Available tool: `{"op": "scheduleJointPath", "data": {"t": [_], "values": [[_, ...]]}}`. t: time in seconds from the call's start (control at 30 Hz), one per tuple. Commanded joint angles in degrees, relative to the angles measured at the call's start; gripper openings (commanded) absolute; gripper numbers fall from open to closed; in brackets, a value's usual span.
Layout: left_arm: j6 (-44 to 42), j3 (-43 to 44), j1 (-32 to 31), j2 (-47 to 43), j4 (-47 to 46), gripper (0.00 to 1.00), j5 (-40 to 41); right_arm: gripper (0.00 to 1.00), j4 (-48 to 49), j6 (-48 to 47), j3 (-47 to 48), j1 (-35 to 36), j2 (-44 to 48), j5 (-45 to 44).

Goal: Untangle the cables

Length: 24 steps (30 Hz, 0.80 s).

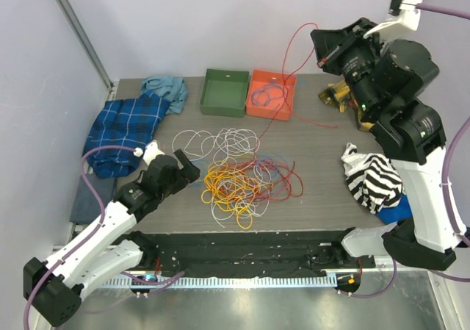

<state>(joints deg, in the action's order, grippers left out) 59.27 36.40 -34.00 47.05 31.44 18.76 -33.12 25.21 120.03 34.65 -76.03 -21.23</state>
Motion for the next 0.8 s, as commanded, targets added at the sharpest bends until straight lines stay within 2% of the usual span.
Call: {"op": "scheduleJointPath", "data": {"t": [0.0, 0.07, 0.1, 0.2, 0.3, 0.4, 0.77], "values": [[-3.4, 1.4, 0.2, 0.4, -12.0, 1.0, -4.4, 0.01, -3.9, -0.3, 1.8, 0.1, -1.8, 3.1], [-6.1, -1.8, -0.1, 1.2, -21.4, 1.0, -10.6, 0.01, -4.2, 0.5, 2.6, 0.1, -1.8, 4.1], [-6.2, -3.2, -0.5, 1.8, -31.1, 1.0, -11.6, 0.01, -4.3, 0.8, 2.4, 0.1, -1.7, 4.5], [-10.2, -7.1, -4.0, 6.3, -50.5, 1.0, -10.1, 0.01, -3.6, 2.3, 0.3, 0.2, -0.5, 5.9], [-19.7, -5.0, -8.3, 14.5, -57.0, 1.0, -8.3, 0.01, -2.6, 3.3, -1.6, 0.1, 0.4, 7.2], [-25.1, -2.2, -11.1, 22.7, -61.9, 1.0, -7.0, 0.01, -2.8, 4.0, -1.9, 0.2, 0.8, 8.3], [-31.4, 14.9, -11.4, 47.9, -70.2, 1.0, -7.9, 0.01, -3.0, 5.4, -5.2, 0.2, 4.7, 11.3]]}}
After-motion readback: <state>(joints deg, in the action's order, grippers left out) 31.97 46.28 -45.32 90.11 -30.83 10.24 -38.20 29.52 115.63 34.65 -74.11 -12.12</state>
